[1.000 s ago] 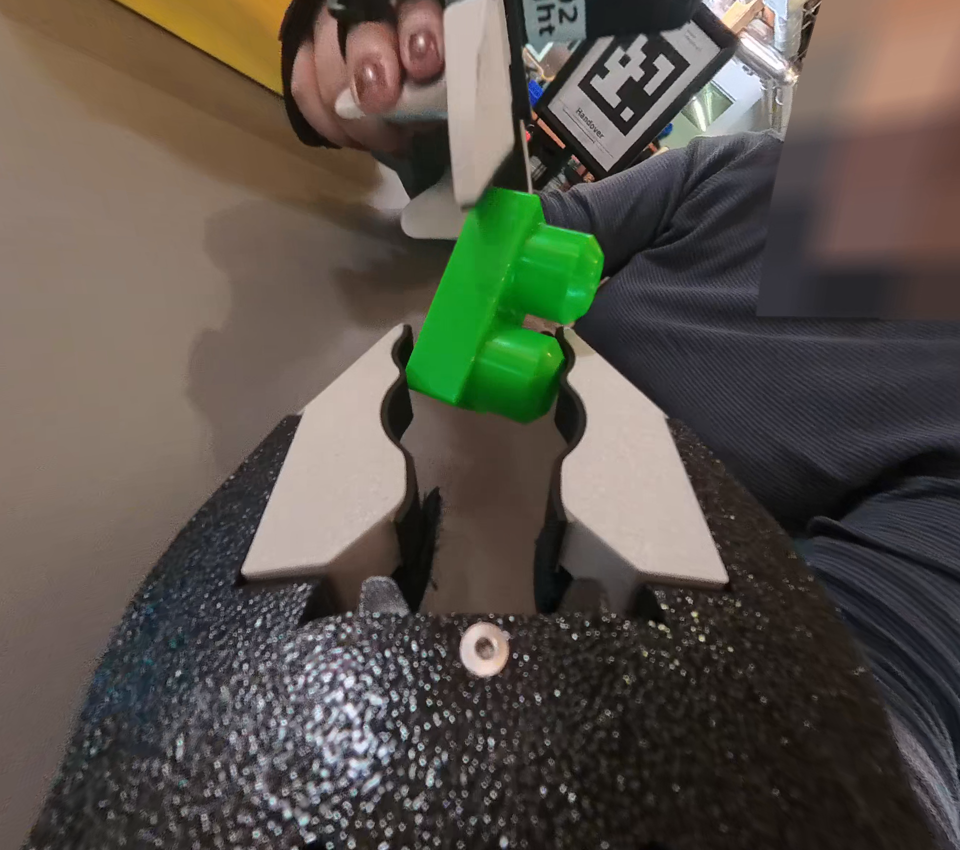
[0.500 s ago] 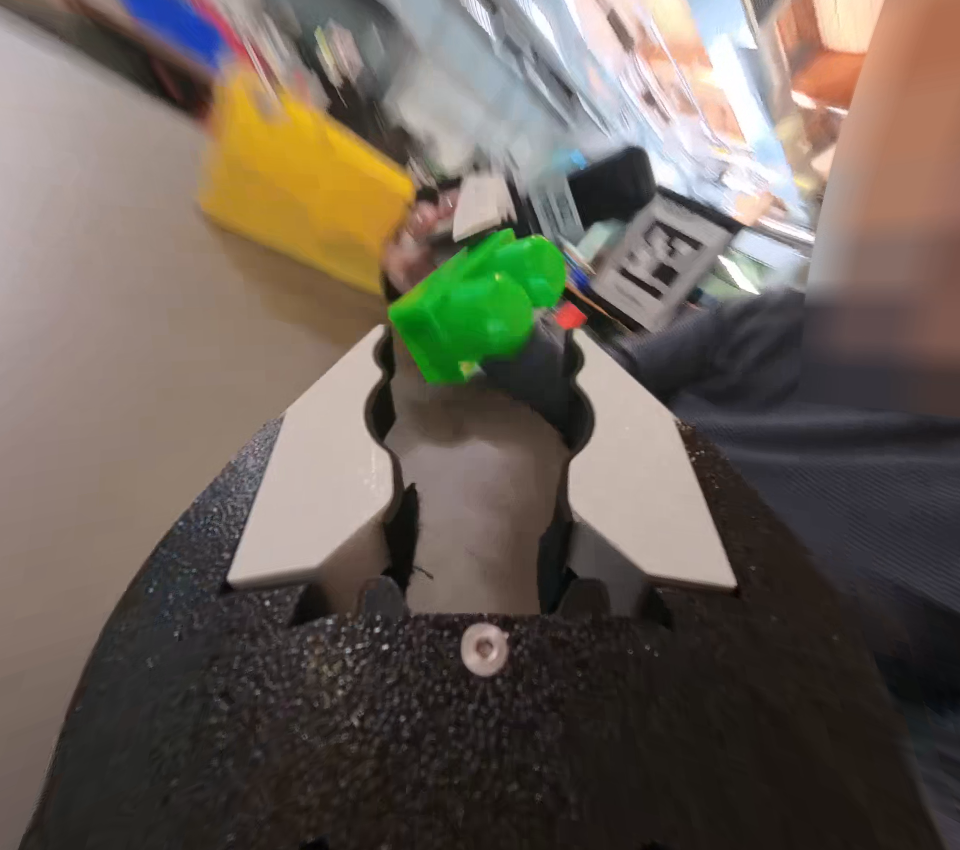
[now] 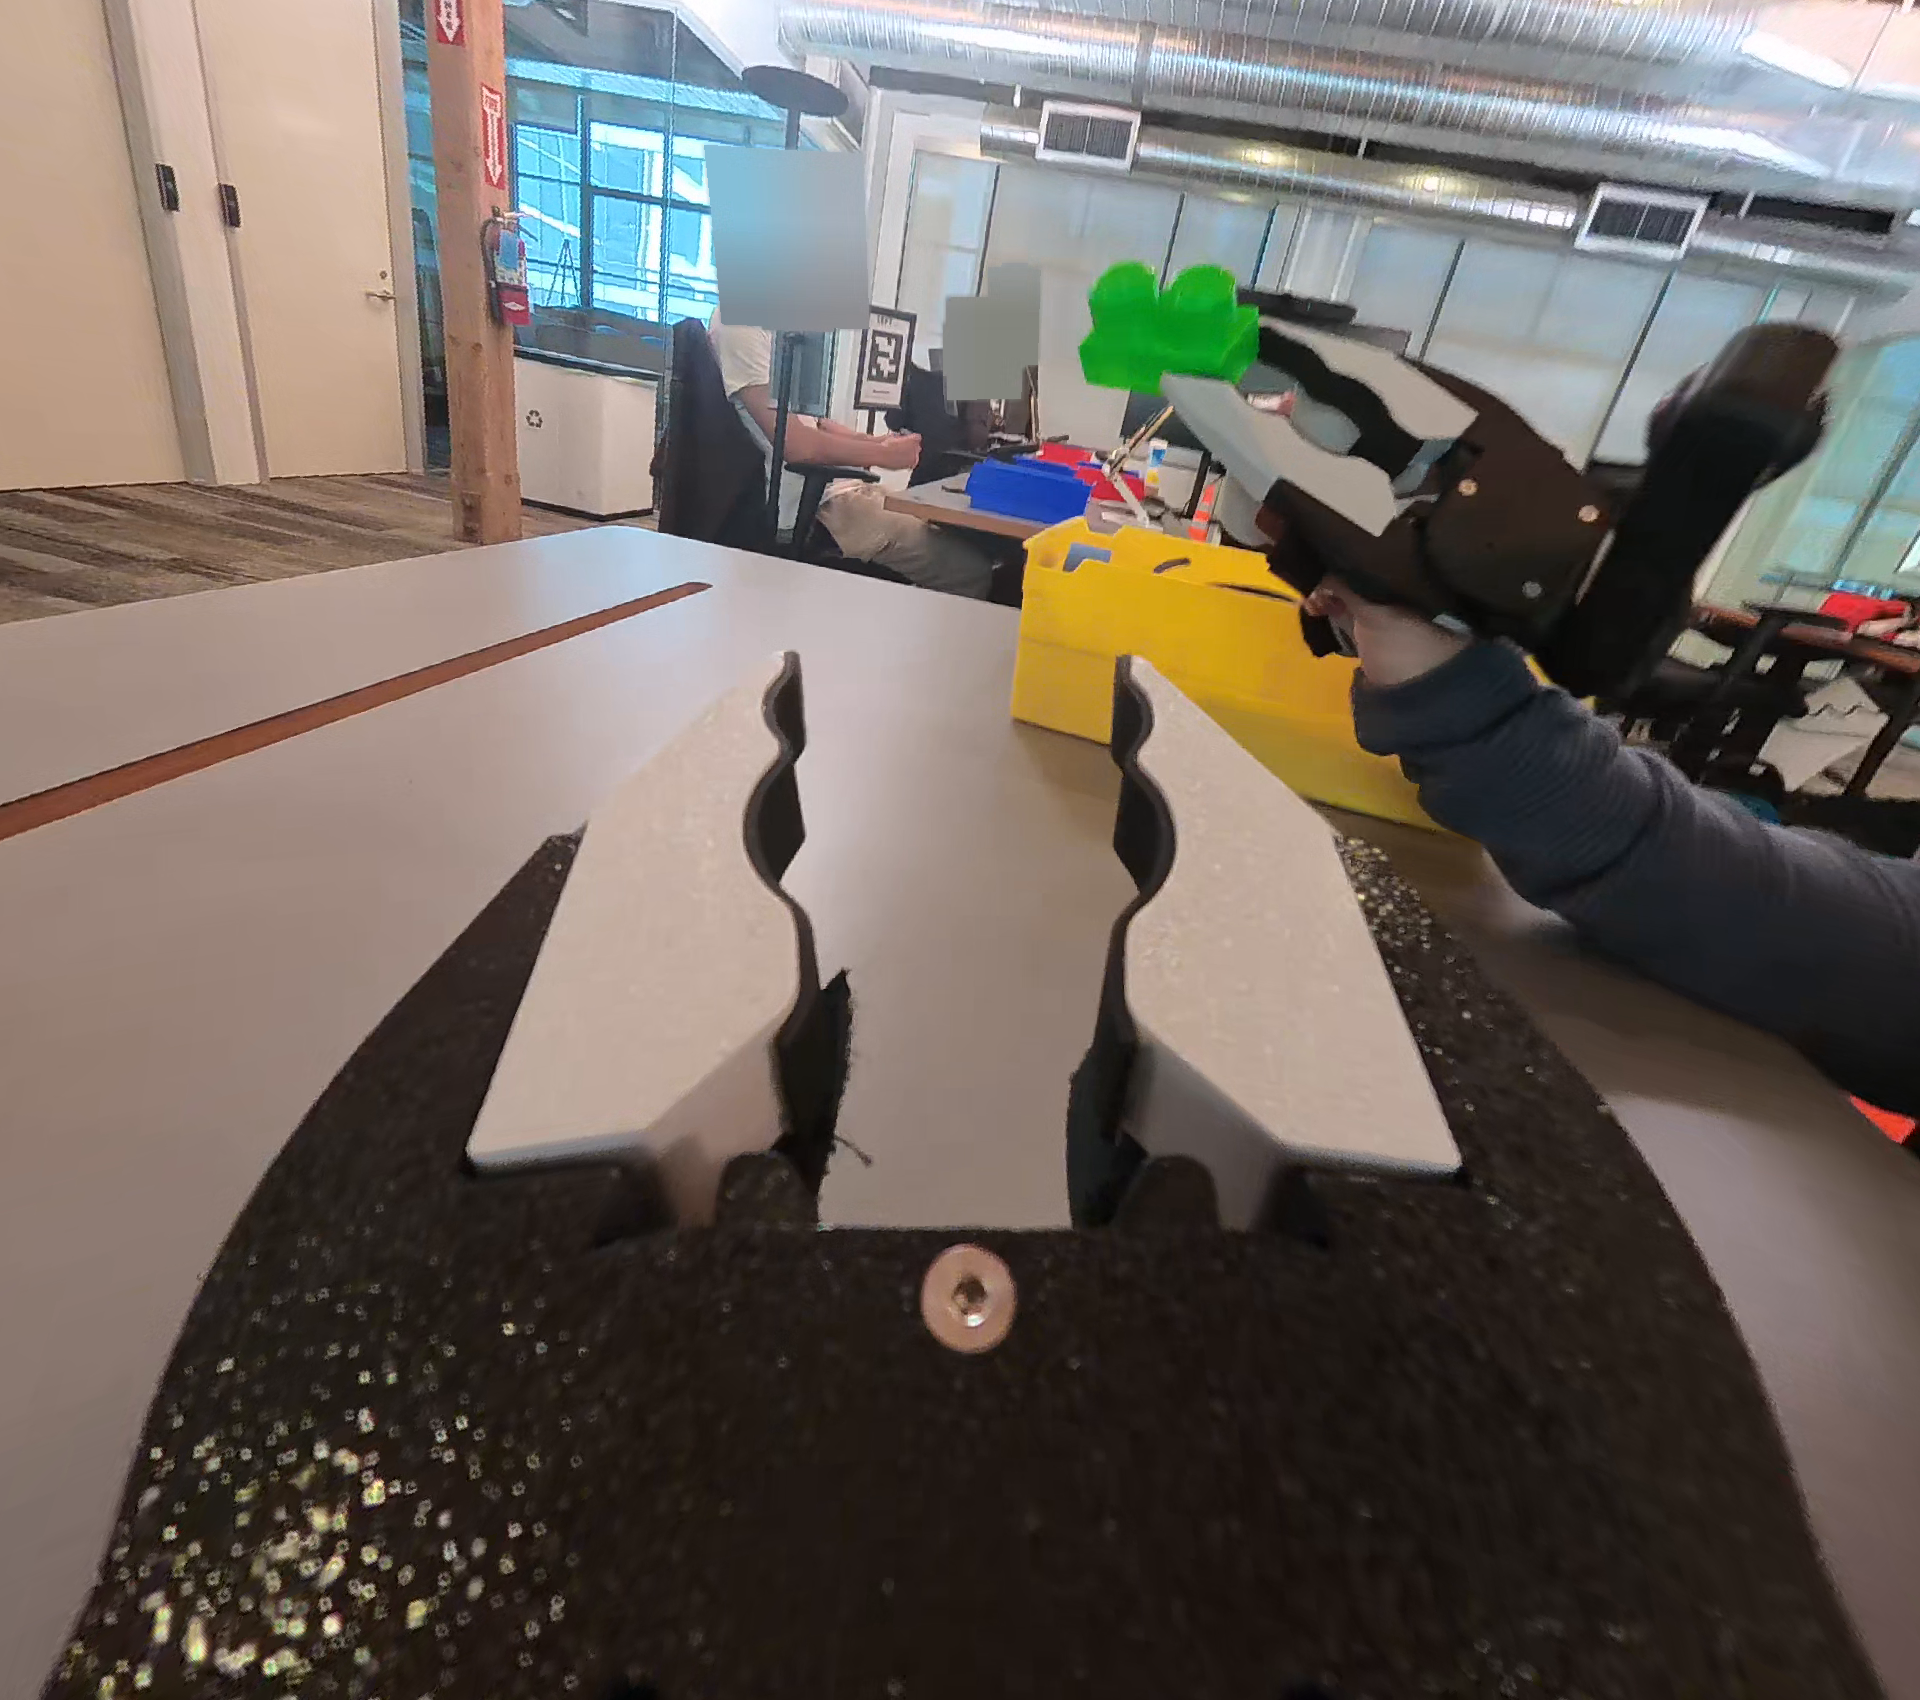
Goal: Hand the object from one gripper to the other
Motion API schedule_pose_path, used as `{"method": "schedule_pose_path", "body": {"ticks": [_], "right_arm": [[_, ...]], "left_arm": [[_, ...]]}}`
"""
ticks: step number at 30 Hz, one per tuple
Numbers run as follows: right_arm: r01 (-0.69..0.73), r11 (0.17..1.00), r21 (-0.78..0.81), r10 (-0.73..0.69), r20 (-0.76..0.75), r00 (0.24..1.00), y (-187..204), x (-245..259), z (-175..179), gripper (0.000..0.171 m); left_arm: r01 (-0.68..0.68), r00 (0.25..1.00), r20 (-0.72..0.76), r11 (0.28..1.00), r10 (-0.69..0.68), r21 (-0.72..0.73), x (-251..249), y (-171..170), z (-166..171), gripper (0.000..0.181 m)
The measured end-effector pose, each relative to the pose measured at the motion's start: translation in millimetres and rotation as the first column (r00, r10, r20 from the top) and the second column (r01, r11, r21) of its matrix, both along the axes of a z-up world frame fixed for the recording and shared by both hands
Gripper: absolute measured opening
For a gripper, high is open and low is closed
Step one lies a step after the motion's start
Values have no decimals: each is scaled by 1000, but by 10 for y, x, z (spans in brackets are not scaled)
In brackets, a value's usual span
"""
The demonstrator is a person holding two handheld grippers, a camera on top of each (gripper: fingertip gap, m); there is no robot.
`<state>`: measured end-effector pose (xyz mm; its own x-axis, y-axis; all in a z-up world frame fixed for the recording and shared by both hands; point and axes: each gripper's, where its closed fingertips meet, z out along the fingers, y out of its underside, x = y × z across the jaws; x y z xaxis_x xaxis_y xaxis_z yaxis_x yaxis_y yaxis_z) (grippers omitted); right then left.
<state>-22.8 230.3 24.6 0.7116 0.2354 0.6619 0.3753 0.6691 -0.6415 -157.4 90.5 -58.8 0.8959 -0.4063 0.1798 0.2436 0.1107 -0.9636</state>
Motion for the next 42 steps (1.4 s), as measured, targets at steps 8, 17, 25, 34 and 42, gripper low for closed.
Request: {"method": "schedule_pose_path", "body": {"ticks": [8,17,25,34,42], "right_arm": [[-84,915,-394,100,19,995,69,424,178,34],[50,367,-929,125,103,987,377,1623,-781,34],[270,193,-943,148,300,943,260,1996,-1438,33],[218,447,-868,-27,231,973,70,1940,-621,66],[-507,791,-343,390,-354,850,-560,24,251,42]], "left_arm": [[-1,1000,26,1000,1,-2,-43,5,8,57],[13,997,70,1000,-12,-12,-123,-39,26,55],[15,996,90,1000,-14,-8,-201,-93,28,53],[-15,997,78,1000,17,-18,-280,-85,-22,59],[-251,958,-137,968,252,19,-347,-46,-47,63]]}}
